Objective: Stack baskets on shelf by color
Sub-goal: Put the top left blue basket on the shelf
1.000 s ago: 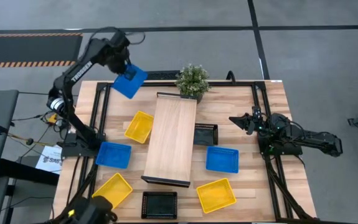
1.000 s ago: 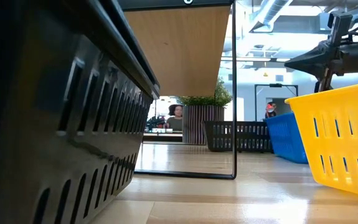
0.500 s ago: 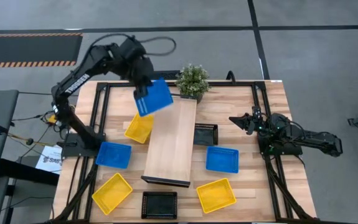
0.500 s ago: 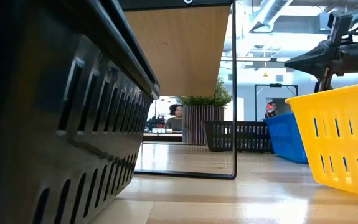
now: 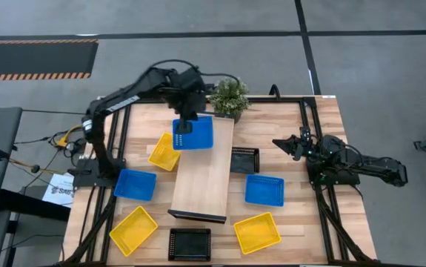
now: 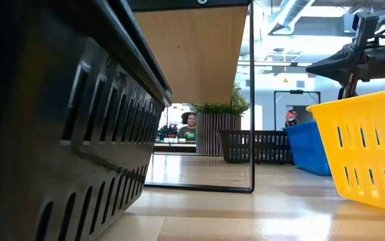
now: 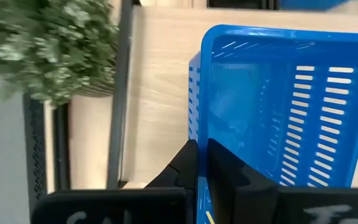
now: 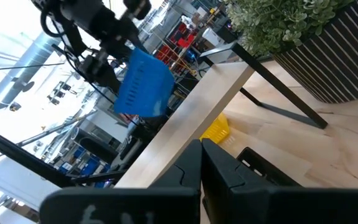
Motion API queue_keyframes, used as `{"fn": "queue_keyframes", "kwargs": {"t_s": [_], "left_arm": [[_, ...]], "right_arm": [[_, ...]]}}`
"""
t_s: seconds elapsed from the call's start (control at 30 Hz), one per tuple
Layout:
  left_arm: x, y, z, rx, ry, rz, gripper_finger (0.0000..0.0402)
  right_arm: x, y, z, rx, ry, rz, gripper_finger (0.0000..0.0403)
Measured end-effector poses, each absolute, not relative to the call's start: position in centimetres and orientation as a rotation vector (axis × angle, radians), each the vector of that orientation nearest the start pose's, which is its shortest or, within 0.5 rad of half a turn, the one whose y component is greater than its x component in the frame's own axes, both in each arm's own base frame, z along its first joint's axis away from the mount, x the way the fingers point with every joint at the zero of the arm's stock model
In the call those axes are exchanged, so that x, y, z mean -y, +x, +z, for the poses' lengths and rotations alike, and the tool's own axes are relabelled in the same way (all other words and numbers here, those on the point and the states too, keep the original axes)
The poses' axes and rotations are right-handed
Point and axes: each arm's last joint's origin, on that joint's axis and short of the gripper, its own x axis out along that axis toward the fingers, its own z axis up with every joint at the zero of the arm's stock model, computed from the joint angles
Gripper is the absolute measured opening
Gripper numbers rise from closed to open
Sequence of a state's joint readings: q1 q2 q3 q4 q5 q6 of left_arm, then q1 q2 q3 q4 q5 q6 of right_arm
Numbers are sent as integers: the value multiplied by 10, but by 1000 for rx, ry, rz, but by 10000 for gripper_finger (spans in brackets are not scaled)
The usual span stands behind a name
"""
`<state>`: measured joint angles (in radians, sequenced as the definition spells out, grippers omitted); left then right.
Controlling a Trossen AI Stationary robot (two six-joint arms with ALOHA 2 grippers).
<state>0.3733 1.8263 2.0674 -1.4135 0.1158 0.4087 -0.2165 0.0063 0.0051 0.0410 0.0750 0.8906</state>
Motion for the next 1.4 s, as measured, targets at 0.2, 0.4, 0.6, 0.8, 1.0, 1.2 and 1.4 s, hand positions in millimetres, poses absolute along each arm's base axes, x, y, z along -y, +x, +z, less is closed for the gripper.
{"fn": "queue_keyframes", "kwargs": {"t_s": [0.2,0.4,0.6,0.8,1.0,1.2,1.4], "left_arm": [[-130,345,381,-1181,116,-49,0],[-135,358,381,-1194,145,-63,0],[-137,373,360,-1289,179,-71,5],[-135,379,358,-1270,208,-67,53],[-130,383,377,-1170,301,26,130],[-107,366,405,-1148,325,322,171],[-74,310,455,-996,9,481,77]], "right_arm": [[23,95,169,168,891,-254,26],[23,95,169,168,891,-254,26],[23,95,169,168,890,-254,26],[23,95,169,168,891,-254,26],[23,95,169,168,890,-254,26],[23,95,169,169,890,-254,26],[23,95,169,168,883,-254,26]]}}
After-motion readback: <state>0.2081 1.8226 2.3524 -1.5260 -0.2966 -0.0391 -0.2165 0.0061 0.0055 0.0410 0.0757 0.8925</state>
